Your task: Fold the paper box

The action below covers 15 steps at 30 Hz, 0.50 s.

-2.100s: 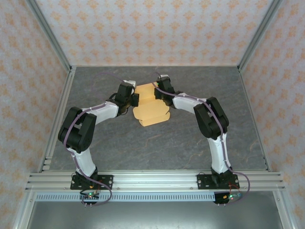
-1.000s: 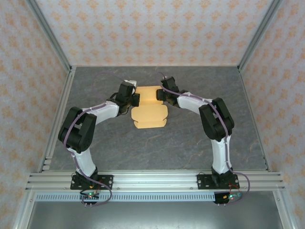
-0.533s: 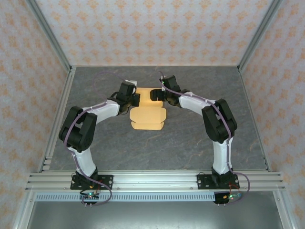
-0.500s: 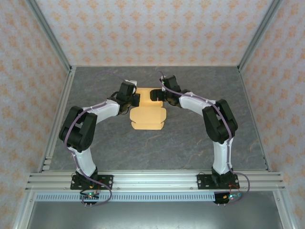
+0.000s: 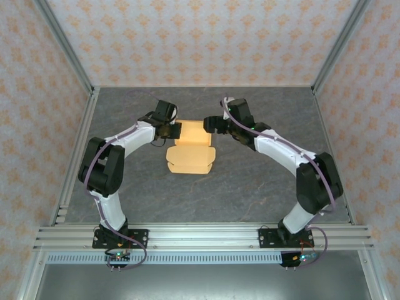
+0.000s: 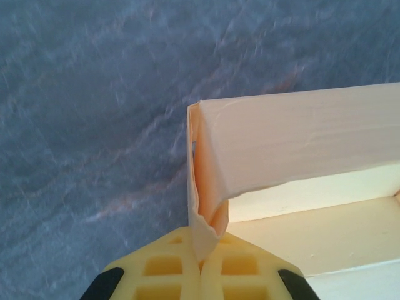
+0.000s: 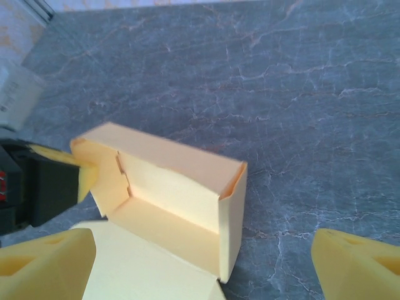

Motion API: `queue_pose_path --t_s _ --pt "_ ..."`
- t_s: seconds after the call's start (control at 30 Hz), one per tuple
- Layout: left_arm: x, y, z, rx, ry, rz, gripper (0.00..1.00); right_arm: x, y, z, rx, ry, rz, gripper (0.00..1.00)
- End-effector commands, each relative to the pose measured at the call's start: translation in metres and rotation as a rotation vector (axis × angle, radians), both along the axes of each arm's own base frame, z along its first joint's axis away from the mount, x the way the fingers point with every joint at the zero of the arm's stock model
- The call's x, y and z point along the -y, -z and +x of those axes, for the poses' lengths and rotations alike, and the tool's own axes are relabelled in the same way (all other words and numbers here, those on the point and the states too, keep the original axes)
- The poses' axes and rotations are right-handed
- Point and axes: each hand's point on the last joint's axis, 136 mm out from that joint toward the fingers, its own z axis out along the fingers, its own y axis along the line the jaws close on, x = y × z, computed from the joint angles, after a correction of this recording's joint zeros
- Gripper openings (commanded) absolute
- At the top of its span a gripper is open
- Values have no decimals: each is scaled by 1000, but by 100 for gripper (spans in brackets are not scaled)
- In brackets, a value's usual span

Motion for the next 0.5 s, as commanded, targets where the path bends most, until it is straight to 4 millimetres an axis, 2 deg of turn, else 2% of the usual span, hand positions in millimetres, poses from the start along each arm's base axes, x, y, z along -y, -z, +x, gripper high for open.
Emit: queue_pose_path --t_s 0.0,0.17,0.47 --pt "5 -13 -35 -136 107 -47 0 16 -12 -5 12 47 -2 90" --pt "4 -17 -65 -248 190 -22 0 25 -14 -7 -1 80 16 90" --pt "-12 -29 -95 -416 279 100 0 37 1 -26 -41 117 38 90"
